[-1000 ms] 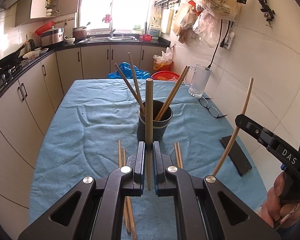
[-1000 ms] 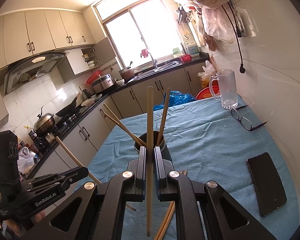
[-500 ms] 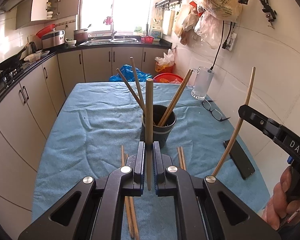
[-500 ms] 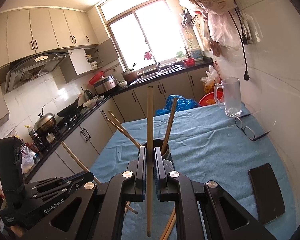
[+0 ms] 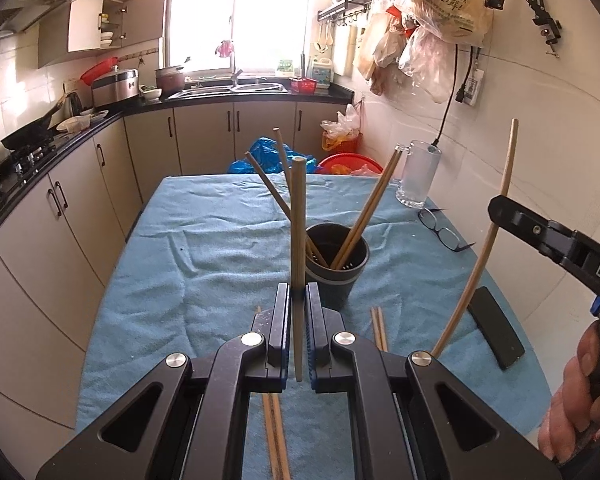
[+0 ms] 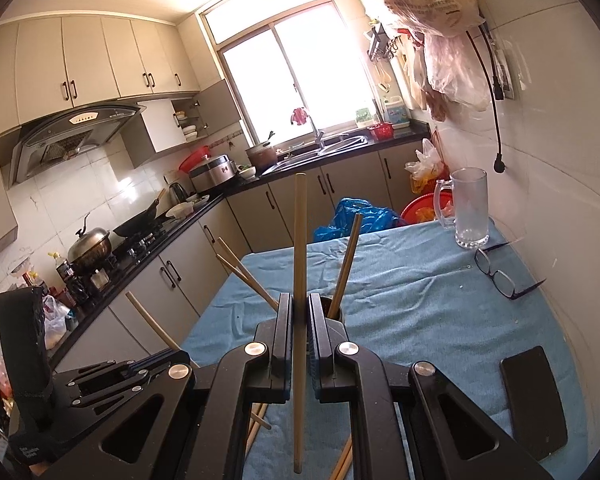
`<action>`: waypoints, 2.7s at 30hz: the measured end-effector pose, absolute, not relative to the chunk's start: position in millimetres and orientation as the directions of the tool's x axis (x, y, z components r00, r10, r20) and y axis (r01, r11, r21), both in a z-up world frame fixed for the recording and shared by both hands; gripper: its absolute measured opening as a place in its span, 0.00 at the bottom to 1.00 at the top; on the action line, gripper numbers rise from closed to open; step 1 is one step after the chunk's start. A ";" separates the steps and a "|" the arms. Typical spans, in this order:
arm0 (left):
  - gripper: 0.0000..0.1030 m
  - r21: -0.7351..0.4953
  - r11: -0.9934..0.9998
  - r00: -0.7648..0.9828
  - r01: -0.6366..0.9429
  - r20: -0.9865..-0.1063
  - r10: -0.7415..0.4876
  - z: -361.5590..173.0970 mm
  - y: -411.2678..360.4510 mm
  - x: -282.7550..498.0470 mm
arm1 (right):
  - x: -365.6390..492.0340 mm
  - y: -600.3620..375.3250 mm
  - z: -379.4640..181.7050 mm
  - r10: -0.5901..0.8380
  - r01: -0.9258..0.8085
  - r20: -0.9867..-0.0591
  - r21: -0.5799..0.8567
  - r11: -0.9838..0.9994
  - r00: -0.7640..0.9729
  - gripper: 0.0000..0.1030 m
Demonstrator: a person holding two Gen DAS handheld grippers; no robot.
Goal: Organize utensils
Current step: 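Lower both held chopsticks down into the black holder, then open both tools to release the chopsticks into the holder, then move both open tools back toward the remaining chopsticks on the towel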
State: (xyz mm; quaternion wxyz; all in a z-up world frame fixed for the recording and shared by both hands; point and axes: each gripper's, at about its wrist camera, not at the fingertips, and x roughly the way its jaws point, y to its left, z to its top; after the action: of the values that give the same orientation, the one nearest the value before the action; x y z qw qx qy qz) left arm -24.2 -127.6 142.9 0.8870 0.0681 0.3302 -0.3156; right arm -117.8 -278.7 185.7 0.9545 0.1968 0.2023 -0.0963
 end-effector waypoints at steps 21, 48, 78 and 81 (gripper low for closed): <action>0.06 -0.012 0.821 0.669 0.571 -0.573 -0.474 172.0 -134.2 -17.5 | -103.9 -281.0 206.2 -0.103 0.240 -0.388 0.323 0.916 0.916 0.08; 0.06 -0.226 0.776 0.582 0.590 -0.547 -0.602 199.0 -178.9 64.5 | -7.8 -327.8 209.9 -0.235 0.359 -0.357 0.333 0.872 0.904 0.08; 0.38 -0.234 0.772 0.611 0.591 -0.494 -0.618 194.9 -107.7 5.2 | -131.0 -304.5 197.0 -0.339 0.419 -0.329 0.213 0.883 0.882 0.82; 0.43 -0.235 0.781 0.612 0.579 -0.507 -0.607 175.4 -87.7 -8.3 | -150.0 -299.2 174.9 -0.339 0.428 -0.380 0.179 0.886 0.860 0.84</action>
State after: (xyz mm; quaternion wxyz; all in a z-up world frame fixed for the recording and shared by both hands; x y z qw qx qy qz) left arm -8.3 -87.7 175.4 0.8976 -0.0237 0.2911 -0.3303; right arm -150.0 -299.2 174.9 0.9557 0.1296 0.1717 -0.2007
